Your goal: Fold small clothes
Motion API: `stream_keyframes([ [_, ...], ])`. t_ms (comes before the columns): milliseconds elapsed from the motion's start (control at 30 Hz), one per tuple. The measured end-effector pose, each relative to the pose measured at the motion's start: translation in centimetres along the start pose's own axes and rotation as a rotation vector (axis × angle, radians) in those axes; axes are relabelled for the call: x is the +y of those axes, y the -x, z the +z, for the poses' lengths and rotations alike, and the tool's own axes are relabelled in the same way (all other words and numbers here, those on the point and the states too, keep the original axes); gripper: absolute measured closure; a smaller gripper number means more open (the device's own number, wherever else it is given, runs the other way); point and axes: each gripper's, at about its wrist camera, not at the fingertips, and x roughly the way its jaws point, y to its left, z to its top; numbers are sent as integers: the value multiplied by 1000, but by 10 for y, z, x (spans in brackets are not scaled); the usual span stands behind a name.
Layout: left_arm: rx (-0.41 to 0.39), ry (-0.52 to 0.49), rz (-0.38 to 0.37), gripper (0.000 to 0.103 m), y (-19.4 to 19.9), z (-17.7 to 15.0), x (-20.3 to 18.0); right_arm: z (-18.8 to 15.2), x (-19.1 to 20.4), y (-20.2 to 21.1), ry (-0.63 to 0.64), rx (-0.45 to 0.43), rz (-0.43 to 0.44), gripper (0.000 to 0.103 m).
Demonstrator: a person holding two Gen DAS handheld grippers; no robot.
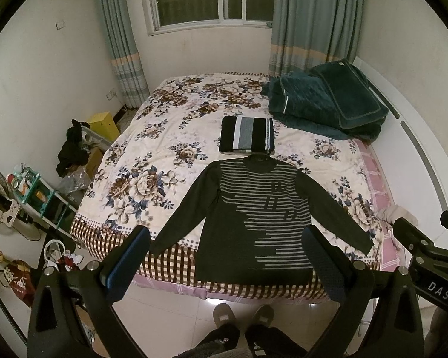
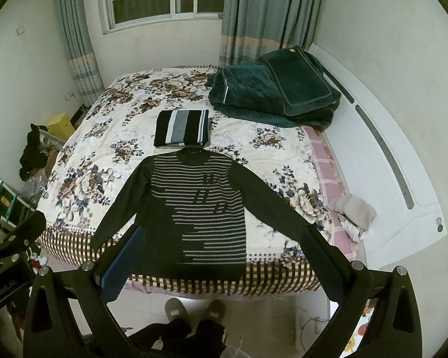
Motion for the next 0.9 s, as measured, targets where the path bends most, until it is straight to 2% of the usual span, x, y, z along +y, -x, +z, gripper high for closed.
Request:
stream_keyframes([
  [533,-6,-3,-8,0,-12,12,-5,4,9,4,-2,0,1,0],
  [733,-14,0,-10,0,-24,16,-3,17,19,0,-13,9,-1,0],
  [900,-87,21,51,0,-65,22,12,20,3,-45,-117,57,4,0],
])
